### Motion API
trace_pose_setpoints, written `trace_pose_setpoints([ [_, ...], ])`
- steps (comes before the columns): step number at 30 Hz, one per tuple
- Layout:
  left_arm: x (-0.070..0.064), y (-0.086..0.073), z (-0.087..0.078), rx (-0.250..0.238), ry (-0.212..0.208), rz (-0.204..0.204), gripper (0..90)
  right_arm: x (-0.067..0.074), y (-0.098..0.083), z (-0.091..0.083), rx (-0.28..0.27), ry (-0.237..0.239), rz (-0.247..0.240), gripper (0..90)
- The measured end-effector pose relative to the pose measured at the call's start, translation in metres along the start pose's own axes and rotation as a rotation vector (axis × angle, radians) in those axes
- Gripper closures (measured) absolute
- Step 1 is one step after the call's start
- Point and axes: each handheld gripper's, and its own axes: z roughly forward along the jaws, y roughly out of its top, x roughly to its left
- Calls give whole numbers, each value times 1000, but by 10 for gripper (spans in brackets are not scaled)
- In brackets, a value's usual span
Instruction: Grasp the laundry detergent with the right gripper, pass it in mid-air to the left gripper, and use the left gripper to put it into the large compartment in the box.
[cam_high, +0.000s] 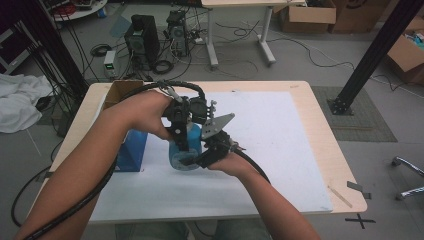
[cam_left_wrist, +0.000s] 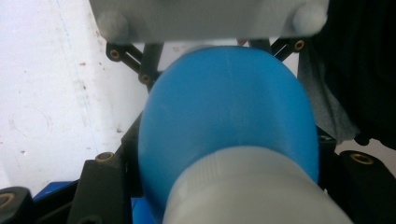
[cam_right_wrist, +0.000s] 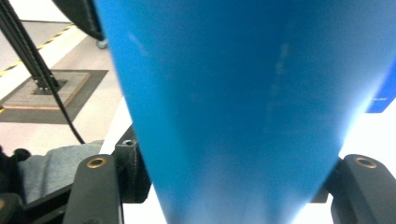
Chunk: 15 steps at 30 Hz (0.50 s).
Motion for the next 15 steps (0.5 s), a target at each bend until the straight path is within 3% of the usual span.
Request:
trace_pose_setpoints([
  [15, 2, -6, -11, -17, -15, -30, 392, 1, -1, -13, -30, -3, -7, 239],
])
